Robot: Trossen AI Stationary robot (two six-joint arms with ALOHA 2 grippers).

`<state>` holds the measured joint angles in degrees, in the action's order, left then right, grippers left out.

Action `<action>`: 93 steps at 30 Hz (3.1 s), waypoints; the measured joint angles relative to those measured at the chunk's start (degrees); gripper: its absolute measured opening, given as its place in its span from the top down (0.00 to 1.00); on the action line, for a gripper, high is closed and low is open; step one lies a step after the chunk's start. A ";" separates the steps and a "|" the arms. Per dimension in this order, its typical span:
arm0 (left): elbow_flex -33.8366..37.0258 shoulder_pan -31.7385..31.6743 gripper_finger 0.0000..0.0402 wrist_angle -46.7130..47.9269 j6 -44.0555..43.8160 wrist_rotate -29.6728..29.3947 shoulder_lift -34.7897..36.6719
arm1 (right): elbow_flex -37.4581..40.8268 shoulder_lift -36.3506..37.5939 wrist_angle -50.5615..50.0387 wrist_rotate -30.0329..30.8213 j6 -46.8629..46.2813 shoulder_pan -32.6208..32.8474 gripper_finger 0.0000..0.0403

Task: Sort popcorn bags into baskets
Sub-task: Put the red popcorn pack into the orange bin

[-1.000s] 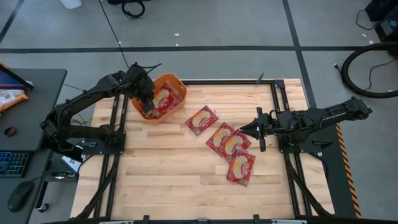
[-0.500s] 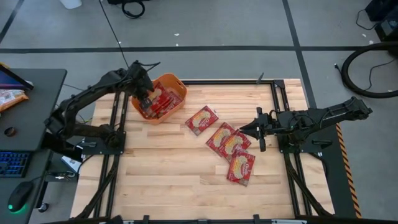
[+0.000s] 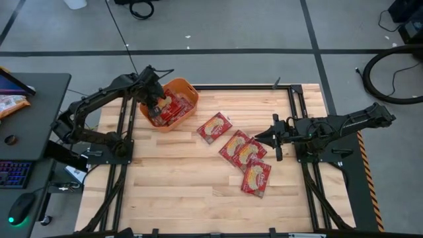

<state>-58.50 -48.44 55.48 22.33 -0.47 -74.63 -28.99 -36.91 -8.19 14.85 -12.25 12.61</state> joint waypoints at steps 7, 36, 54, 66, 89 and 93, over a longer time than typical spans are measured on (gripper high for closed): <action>0.00 0.03 0.90 0.35 -1.19 -7.11 0.00 | 0.00 0.00 0.02 0.00 0.00 0.01 0.85; 0.06 32.61 0.71 -23.11 -19.72 -7.21 -1.69 | 0.02 0.02 0.01 0.00 -0.02 0.00 0.85; 0.02 46.72 0.46 -51.38 -27.11 -24.48 -24.36 | 0.04 -0.70 1.30 0.01 0.00 0.00 0.85; -0.02 49.52 0.48 -63.44 -27.02 -29.49 -35.15 | 0.04 -0.70 1.77 0.00 -0.02 -0.01 0.85; -0.22 50.10 0.63 -61.03 -20.18 -32.84 -40.80 | 0.04 -0.70 2.52 0.00 -0.02 -0.01 0.85; -0.22 50.15 0.79 -60.07 -20.39 -32.56 -40.75 | 0.04 -0.70 2.55 0.00 -0.01 -0.01 0.85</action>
<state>-58.72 1.71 -4.59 1.93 -33.03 -115.38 -28.95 -37.60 -5.64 14.85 -12.26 12.61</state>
